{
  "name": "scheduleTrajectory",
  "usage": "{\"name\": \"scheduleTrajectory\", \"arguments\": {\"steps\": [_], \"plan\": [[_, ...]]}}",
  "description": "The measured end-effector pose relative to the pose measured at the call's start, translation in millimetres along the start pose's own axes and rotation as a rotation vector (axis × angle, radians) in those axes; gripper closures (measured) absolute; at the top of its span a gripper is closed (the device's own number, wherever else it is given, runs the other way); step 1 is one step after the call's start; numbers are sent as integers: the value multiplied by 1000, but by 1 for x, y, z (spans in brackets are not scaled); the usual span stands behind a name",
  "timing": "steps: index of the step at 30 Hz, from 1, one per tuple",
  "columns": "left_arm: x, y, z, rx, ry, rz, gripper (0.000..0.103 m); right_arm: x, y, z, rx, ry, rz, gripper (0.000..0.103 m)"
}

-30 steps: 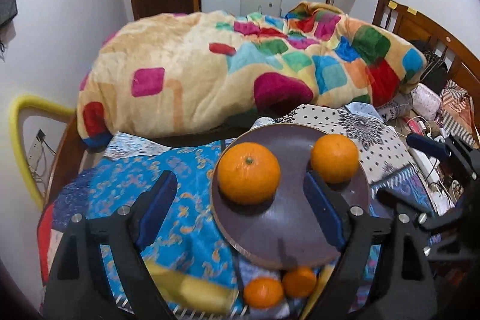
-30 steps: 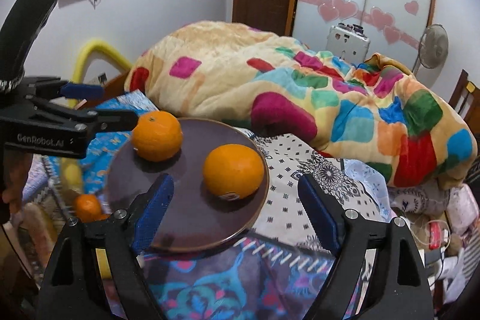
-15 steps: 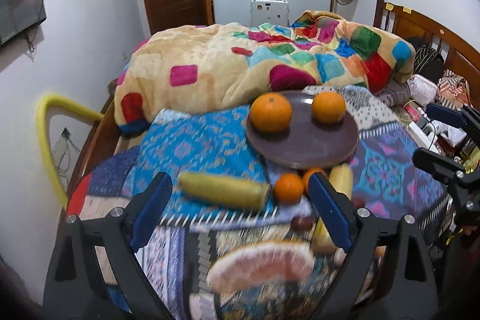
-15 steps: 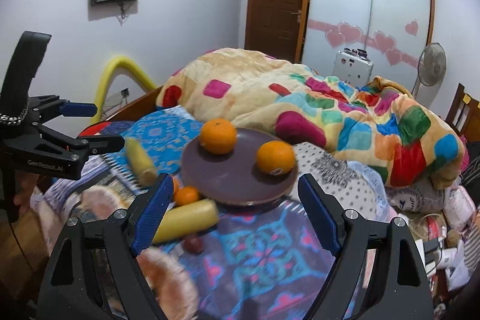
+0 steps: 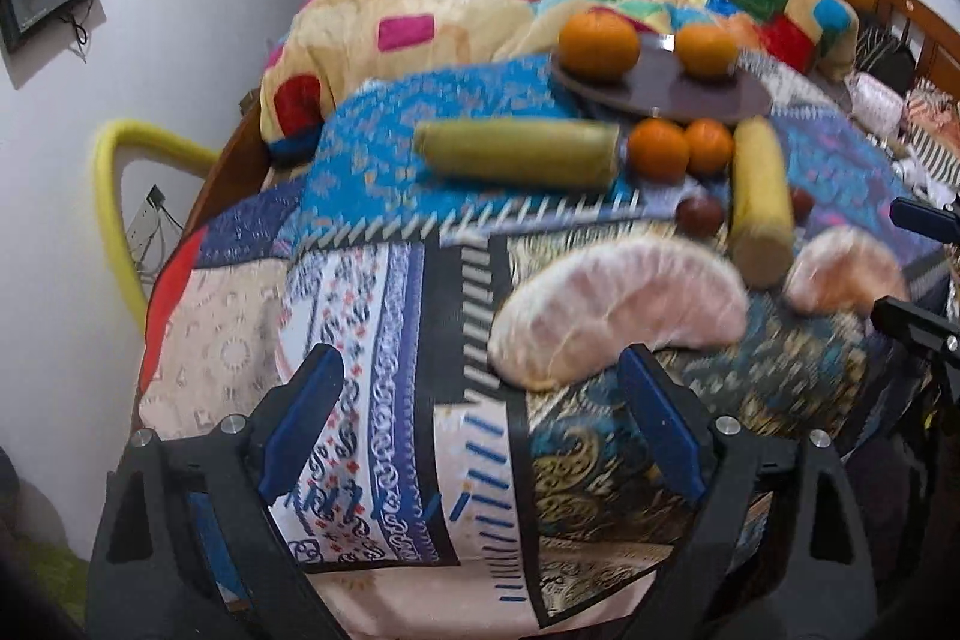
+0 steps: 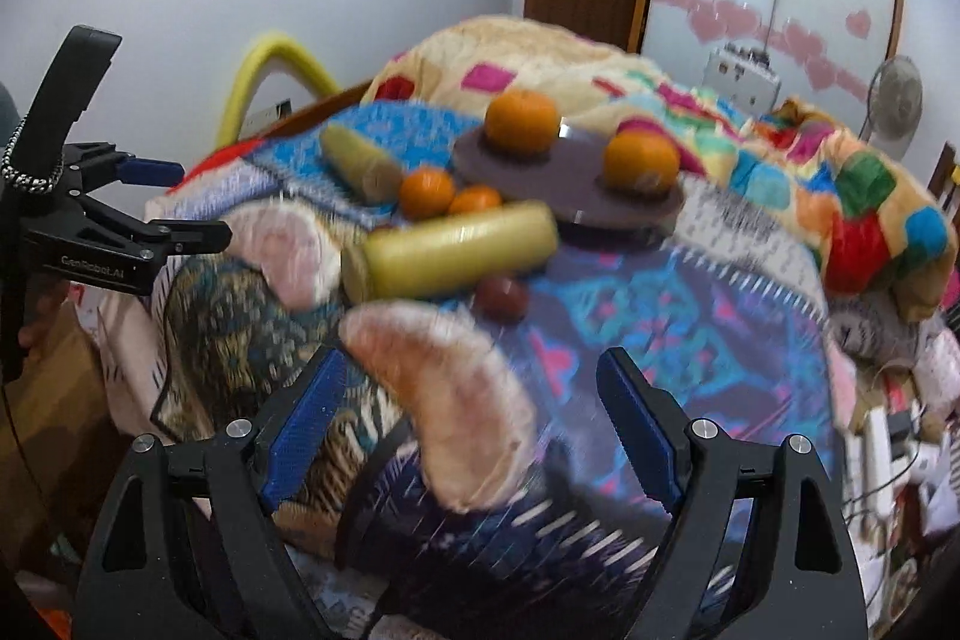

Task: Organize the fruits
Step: 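Close the left tool on a pomelo segment while the right tool closes on another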

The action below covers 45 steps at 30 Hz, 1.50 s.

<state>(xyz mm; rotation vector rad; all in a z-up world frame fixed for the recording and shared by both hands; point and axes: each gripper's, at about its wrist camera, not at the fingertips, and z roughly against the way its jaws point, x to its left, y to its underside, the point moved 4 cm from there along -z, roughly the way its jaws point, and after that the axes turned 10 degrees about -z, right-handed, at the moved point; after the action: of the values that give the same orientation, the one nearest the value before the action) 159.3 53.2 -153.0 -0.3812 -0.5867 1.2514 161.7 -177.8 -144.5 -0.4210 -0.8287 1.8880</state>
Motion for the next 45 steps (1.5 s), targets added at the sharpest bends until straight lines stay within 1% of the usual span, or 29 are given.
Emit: {"name": "scheduleTrajectory", "arguments": {"steps": [2, 4, 7, 11, 12, 13, 14, 15, 16, 17, 18, 19, 21, 22, 23, 25, 28, 29, 30, 31, 34, 36, 38, 40, 41, 42, 43, 44, 45], "plan": [[-1, 5, -6, 4, 5, -3, 9, -2, 5, -7, 24, 5, 0, 19], [-1, 5, -8, -11, -4, 2, 4, -4, 8, -13, 43, 9, 8, 19], [-2, 1, -12, -7, -2, 8, 0, -7, 10, -11, 46, -10, 3, 20], [-2, -3, -15, -14, -9, 4, 0, -15, 10, -9, 33, 7, -3, 23], [-2, -4, -16, -16, -11, 3, 0, -18, 11, -8, 34, -5, -14, 24], [-3, -5, -16, -20, -12, 3, 0, -21, 12, -7, 40, -23, -28, 26], [-4, -5, -16, -26, -4, 0, 0, -21, 12, -8, 39, -24, -31, 32], [-5, -6, -17, -31, 14, -4, 1, -22, 12, -6, 33, -15, -30, 35], [-7, -6, -17, -36, 29, -7, 3, -23, 12, -5, 30, -8, -27, 41], [-9, -6, -16, -46, 38, -10, 6, -24, 11, -5, 30, -8, -28, 47], [-11, -7, -15, -54, 42, -19, 12, -26, 11, -4, 31, -11, -30, 50], [-14, -7, -14, -60, 53, -29, 16, -27, 12, -3, 32, -9, -31, 55], [-19, -7, -12, -63, 87, -38, 33, -29, 12, -1, 31, -6, -32, 58], [-21, -7, -10, -63, 105, -41, 37, -31, 12, 0, 31, -7, -35, 60], [-23, -6, -9, -62, 119, -45, 46, -32, 13, 0, 31, -5, -37, 61], [-27, -6, -7, -58, 111, -50, 48, -35, 13, 2, 30, 1, -41, 62], [-30, -3, -2, -60, 110, -60, 55, -38, 15, 6, 29, 4, -49, 64], [-31, -1, 0, -58, 124, -60, 60, -39, 16, 7, 29, 5, -50, 65], [-33, 0, 2, -54, 149, -59, 72, -40, 18, 9, 30, 6, -52, 65], [-35, 2, 4, -48, 185, -54, 77, -40, 19, 11, 33, 5, -55, 66], [-44, 4, 10, -50, 183, -78, 80, -39, 23, 16, 36, -3, -51, 67], [-47, 5, 13, -55, 165, -97, 80, -38, 26, 17, 38, -3, -32, 67], [-44, 3, 16, -57, 158, -84, 80, -37, 26, 19, 41, -1, -22, 67], [-35, 0, 16, -55, 117, -60, 76, -39, 24, 19, 47, -13, -36, 67], [-28, -3, 14, -54, 93, -47, 65, -41, 23, 18, 52, -21, -46, 66], [-21, -6, 12, -54, 74, -29, 48, -42, 22, 17, 57, -31, -59, 65], [-14, -8, 10, -56, 66, -8, 40, -44, 20, 16, 60, -44, -77, 62], [-8, -10, 7, -57, 66, 6, 32, -46, 18, 15, 60, -55, -95, 56], [-4, -12, 3, -55, 70, 18, 31, -47, 16, 13, 58, -63, -108, 53]]}}
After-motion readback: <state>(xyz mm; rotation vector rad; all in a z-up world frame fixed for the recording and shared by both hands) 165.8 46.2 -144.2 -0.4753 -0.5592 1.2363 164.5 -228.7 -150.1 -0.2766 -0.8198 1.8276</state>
